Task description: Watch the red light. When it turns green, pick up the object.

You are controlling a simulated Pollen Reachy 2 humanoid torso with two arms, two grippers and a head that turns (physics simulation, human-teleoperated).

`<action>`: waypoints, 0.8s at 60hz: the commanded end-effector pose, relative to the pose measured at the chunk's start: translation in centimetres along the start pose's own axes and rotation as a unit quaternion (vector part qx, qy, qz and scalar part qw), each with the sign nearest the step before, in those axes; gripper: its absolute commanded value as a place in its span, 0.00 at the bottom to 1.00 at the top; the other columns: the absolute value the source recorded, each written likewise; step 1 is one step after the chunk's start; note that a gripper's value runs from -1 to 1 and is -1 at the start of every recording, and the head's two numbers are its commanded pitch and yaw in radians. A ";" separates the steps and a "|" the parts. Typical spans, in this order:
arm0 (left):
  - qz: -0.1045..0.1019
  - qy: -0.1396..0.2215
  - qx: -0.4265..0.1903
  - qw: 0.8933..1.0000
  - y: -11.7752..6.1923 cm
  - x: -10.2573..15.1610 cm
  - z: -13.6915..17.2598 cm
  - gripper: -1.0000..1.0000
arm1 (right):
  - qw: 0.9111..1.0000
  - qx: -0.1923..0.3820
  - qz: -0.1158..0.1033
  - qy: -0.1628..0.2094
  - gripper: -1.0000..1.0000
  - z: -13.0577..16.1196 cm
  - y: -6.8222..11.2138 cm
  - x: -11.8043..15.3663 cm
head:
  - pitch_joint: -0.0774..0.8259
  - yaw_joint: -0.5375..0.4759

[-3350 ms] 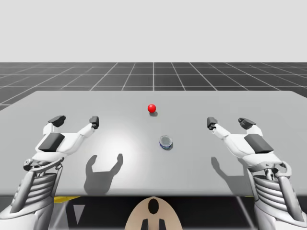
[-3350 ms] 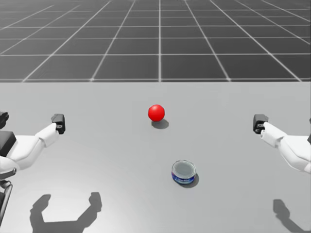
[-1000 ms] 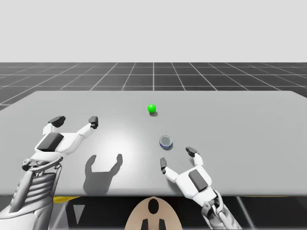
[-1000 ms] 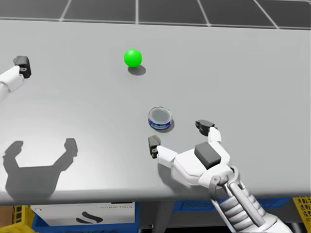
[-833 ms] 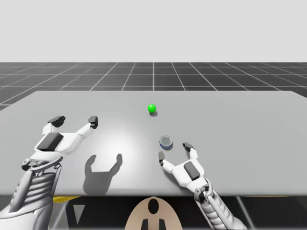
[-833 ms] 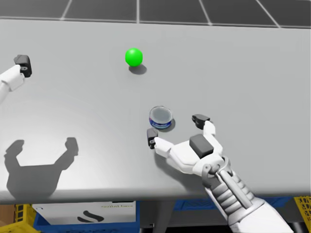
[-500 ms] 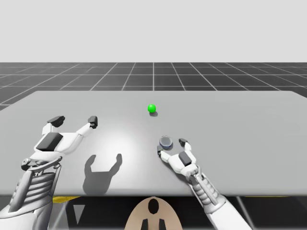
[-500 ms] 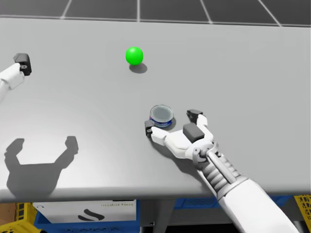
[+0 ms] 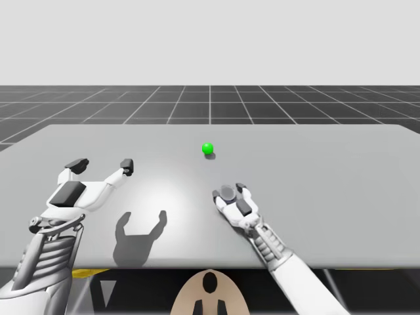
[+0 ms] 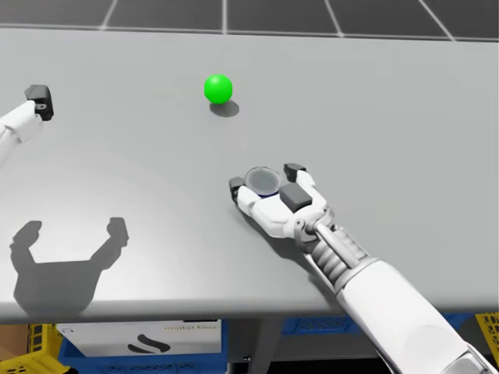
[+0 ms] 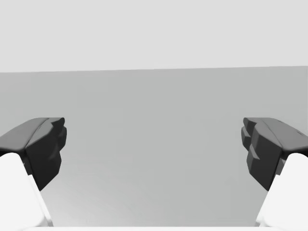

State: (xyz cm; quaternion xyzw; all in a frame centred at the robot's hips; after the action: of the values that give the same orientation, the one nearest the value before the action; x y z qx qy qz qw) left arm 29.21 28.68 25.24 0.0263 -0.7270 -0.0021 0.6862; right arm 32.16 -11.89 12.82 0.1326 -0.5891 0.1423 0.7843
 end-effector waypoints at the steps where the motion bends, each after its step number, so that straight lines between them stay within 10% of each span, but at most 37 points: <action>1: -0.001 0.000 0.000 1.000 0.0 0.0 0.0 0.00 | 0.997 0.038 -0.068 0.022 1.00 -0.7 4.8 -1.2 | 0.86 0.46; 32: -0.005 0.004 0.000 1.000 -0.3 -0.3 -0.1 0.00 | 0.996 0.045 -0.079 0.012 1.00 -0.1 4.5 -0.9 | 0.48 0.45; 48: -0.006 0.008 -0.001 1.000 -0.4 -0.5 -0.2 0.00 | 0.993 0.057 -0.050 -0.091 1.00 2.6 4.4 8.5 | 0.44 0.45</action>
State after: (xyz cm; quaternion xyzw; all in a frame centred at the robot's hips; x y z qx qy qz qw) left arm 29.35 28.32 24.83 0.0295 -0.7228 -0.0061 0.6904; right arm 30.55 -11.05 16.44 0.1723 -0.5974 0.1355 0.7714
